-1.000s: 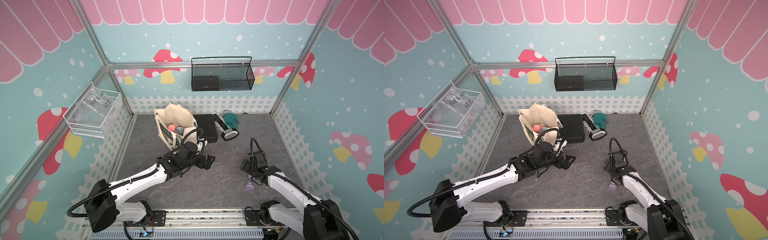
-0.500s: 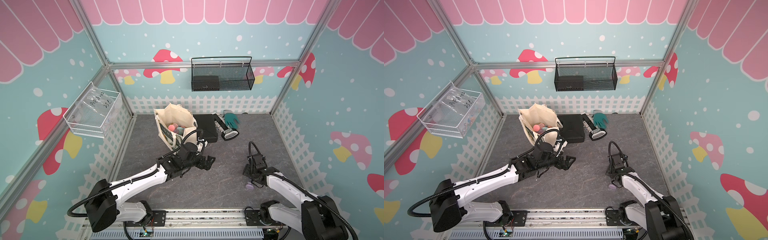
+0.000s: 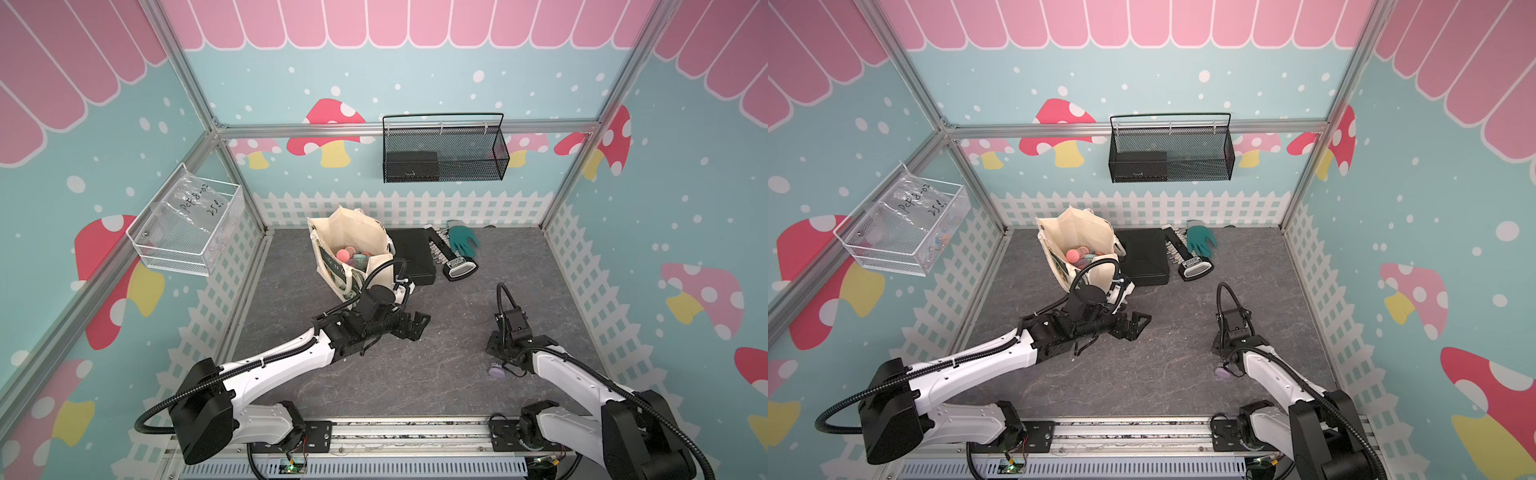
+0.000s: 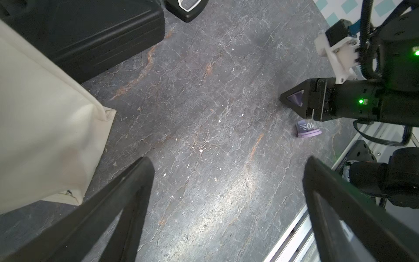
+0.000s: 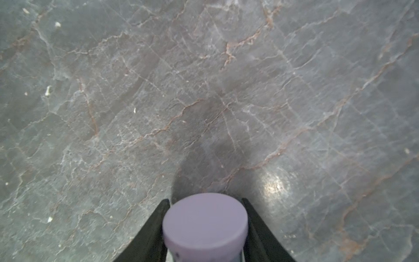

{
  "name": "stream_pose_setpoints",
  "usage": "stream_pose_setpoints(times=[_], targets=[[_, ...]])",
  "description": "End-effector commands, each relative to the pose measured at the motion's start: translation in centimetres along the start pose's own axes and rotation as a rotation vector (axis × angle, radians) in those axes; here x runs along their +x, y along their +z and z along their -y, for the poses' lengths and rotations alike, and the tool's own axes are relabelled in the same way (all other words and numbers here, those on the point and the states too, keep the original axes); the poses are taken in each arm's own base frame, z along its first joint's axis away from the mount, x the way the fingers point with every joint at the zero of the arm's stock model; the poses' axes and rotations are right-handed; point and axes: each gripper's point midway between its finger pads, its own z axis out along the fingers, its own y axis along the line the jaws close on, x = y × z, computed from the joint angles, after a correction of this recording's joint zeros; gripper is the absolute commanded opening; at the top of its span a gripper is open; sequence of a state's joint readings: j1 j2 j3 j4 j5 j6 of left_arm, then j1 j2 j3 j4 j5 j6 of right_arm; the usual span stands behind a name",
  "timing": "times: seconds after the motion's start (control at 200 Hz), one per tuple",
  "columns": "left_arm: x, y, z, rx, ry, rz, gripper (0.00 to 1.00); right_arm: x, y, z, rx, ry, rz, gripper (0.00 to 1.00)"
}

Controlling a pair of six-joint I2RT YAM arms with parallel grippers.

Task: Put the hourglass into the canvas bag
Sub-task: Pick up the hourglass from the center of the board.

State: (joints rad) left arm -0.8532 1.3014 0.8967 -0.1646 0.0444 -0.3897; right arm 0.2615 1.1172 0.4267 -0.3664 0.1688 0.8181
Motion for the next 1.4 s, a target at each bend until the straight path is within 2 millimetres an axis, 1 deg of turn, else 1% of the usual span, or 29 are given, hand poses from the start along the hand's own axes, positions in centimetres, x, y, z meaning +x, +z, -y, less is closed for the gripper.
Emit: stream_pose_setpoints(times=[0.0, 0.145, 0.21, 0.315, 0.425, 0.595, 0.75, 0.84, 0.976, 1.071, 1.116, 1.171, 1.251, 1.396], targets=[[-0.4, -0.4, 0.3, 0.003, -0.002, 0.011, 0.99, -0.1, -0.3, -0.2, -0.032, -0.002, 0.017, 0.44], [-0.5, -0.4, 0.3, 0.005, -0.010, 0.013, 0.99, -1.0, -1.2, -1.6, -0.113, -0.028, 0.065, 0.38], [-0.6, -0.6, 0.4, 0.010, -0.019, 0.016, 0.99, -1.4, -1.8, -2.5, -0.163, -0.043, 0.080, 0.35], [-0.6, -0.7, 0.7, 0.024, -0.037, 0.029, 0.99, -2.1, -2.7, -3.8, -0.230, -0.057, 0.103, 0.35], [-0.7, -0.9, 1.0, 0.046, -0.053, 0.054, 0.99, -2.9, -3.7, -5.6, -0.320, -0.053, 0.115, 0.34], [-0.1, -1.0, 1.4, 0.065, -0.055, 0.059, 0.99, -4.0, -5.2, -7.9, -0.431, -0.031, 0.127, 0.31], [0.8, -0.8, 2.2, 0.088, -0.038, 0.057, 0.99, -5.5, -7.3, -10.3, -0.563, -0.003, 0.165, 0.29], [1.2, -0.5, 2.5, 0.094, -0.039, 0.055, 0.99, -6.3, -8.2, -11.3, -0.614, 0.011, 0.183, 0.29], [1.8, 0.5, 3.7, 0.126, -0.037, 0.065, 0.99, -7.4, -9.9, -13.2, -0.703, 0.026, 0.206, 0.28], [2.0, 1.6, 4.9, 0.153, -0.034, 0.076, 0.98, -8.2, -10.9, -14.3, -0.747, 0.030, 0.227, 0.28], [2.1, 2.1, 5.8, 0.174, -0.032, 0.078, 0.96, -8.5, -11.4, -15.0, -0.774, 0.028, 0.233, 0.28], [2.1, 2.8, 6.6, 0.171, -0.029, 0.089, 0.96, -8.6, -11.9, -15.8, -0.806, 0.023, 0.233, 0.28], [2.2, 3.8, 7.2, 0.165, -0.048, 0.102, 0.94, -8.8, -12.7, -16.8, -0.839, 0.015, 0.240, 0.28], [2.0, 5.9, 8.4, 0.192, -0.083, 0.110, 0.89, -9.0, -13.8, -18.1, -0.897, 0.005, 0.246, 0.29]])
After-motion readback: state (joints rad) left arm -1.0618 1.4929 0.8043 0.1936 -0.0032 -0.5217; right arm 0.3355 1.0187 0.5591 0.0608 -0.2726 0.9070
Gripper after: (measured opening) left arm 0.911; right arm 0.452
